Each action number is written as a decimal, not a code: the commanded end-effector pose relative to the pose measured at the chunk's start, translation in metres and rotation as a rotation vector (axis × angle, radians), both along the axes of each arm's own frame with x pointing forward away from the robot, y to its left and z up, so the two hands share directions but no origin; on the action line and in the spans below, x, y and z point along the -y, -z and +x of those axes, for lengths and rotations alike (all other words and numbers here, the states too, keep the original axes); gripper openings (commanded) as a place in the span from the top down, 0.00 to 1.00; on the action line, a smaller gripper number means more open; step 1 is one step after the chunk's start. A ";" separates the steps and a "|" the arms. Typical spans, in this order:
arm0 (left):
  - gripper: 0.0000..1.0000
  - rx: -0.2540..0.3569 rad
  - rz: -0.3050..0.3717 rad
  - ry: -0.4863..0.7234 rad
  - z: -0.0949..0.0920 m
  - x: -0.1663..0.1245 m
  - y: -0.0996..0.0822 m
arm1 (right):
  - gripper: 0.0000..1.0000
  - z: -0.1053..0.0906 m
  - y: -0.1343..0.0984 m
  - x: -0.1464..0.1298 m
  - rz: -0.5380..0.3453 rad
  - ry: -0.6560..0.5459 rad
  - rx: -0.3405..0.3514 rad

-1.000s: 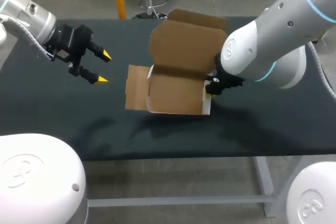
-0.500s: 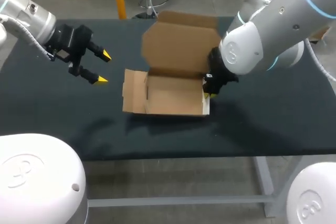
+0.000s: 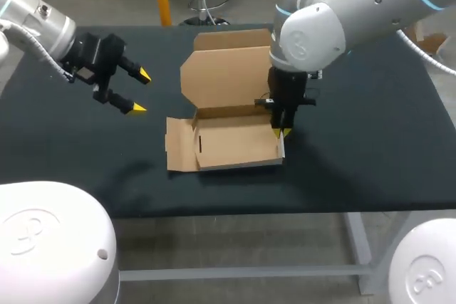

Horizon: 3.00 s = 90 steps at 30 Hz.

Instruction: Assemble the packaging by folding the flat box into shape, placing the metal phone stand inside, and closing the box properly

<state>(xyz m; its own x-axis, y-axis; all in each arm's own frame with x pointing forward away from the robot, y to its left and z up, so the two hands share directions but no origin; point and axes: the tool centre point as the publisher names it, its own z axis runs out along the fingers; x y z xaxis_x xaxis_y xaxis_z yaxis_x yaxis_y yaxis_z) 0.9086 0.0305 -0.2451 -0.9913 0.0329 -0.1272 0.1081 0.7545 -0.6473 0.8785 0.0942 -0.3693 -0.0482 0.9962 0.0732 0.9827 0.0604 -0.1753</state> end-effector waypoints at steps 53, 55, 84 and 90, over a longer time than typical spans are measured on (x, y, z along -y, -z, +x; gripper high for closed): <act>0.00 -0.002 0.003 0.001 0.000 0.000 -0.001 | 0.93 0.005 0.044 -0.011 0.026 -0.039 -0.152; 0.00 -0.002 0.003 0.001 0.000 0.000 -0.001 | 0.92 0.005 0.045 -0.011 0.025 -0.040 -0.145; 0.00 -0.002 0.003 0.001 0.000 0.000 -0.001 | 0.90 0.006 0.048 -0.015 0.003 -0.032 0.020; 0.00 -0.002 0.003 0.001 0.000 0.000 -0.001 | 0.82 0.007 0.050 -0.016 -0.030 -0.015 0.048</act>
